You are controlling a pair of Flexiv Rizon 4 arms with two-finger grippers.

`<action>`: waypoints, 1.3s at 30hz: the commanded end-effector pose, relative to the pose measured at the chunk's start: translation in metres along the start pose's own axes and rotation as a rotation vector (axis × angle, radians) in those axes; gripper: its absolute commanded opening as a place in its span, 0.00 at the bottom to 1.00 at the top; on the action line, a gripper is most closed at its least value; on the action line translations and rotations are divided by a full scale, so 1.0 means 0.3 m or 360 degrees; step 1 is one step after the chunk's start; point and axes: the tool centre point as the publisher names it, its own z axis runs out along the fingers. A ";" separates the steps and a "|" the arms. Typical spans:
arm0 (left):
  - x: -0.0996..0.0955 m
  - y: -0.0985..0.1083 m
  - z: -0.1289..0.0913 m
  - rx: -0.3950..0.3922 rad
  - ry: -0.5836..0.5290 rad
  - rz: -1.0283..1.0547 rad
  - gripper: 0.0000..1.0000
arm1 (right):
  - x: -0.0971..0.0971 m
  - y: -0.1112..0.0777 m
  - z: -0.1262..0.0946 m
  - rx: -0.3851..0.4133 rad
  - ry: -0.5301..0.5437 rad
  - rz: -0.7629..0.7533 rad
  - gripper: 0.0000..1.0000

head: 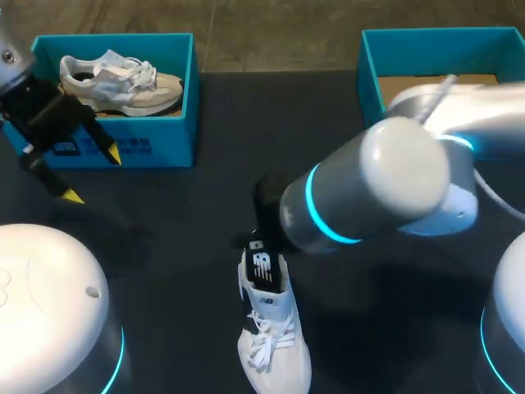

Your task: Take the shoe out of the shoebox, open the shoe tongue, remove and reinsert the insole, then place the shoe into the shoebox

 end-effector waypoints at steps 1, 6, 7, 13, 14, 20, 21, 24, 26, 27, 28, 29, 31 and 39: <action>-0.019 0.022 -0.037 0.0005 0.0092 0.0185 1.00 | 0.038 -0.027 0.066 -0.0068 -0.0592 0.0050 0.00; -0.017 0.029 -0.045 -0.0012 0.0107 0.0255 1.00 | 0.034 -0.034 0.072 -0.0067 -0.0624 0.0078 0.00; -0.017 0.029 -0.045 -0.0012 0.0107 0.0255 1.00 | 0.034 -0.034 0.072 -0.0067 -0.0624 0.0078 0.00; -0.017 0.029 -0.045 -0.0012 0.0107 0.0255 1.00 | 0.034 -0.034 0.072 -0.0067 -0.0624 0.0078 0.00; -0.017 0.029 -0.045 -0.0012 0.0107 0.0255 1.00 | 0.035 -0.030 0.085 -0.0046 -0.0629 0.0068 0.00; -0.009 0.061 -0.061 -0.0012 0.0068 0.0183 1.00 | 0.014 -0.041 0.122 -0.0084 -0.0640 0.0126 0.00; -0.006 0.064 -0.062 -0.0018 0.0067 0.0189 1.00 | 0.010 -0.043 0.126 -0.0097 -0.0633 0.0136 0.00; -0.009 0.084 -0.070 -0.0031 0.0051 0.0139 1.00 | -0.001 -0.048 0.132 -0.0125 -0.0644 0.0173 0.00; -0.013 0.095 -0.073 -0.0049 0.0050 0.0106 1.00 | -0.010 -0.051 0.140 -0.0147 -0.0651 0.0206 0.00; -0.014 0.100 -0.074 -0.0055 0.0044 0.0082 1.00 | -0.013 -0.052 0.145 -0.0152 -0.0652 0.0220 0.00; -0.016 0.107 -0.075 -0.0054 0.0043 0.0063 1.00 | -0.017 -0.054 0.151 -0.0172 -0.0622 0.0231 0.00; -0.016 0.107 -0.075 -0.0054 0.0043 0.0063 1.00 | -0.020 -0.055 0.154 -0.0175 -0.0634 0.0244 0.00; -0.016 0.107 -0.075 -0.0054 0.0043 0.0063 1.00 | -0.024 -0.055 0.161 -0.0189 -0.0625 0.0252 0.00; -0.016 0.107 -0.075 -0.0054 0.0043 0.0063 1.00 | -0.058 -0.051 0.202 -0.0198 -0.0666 0.0309 0.00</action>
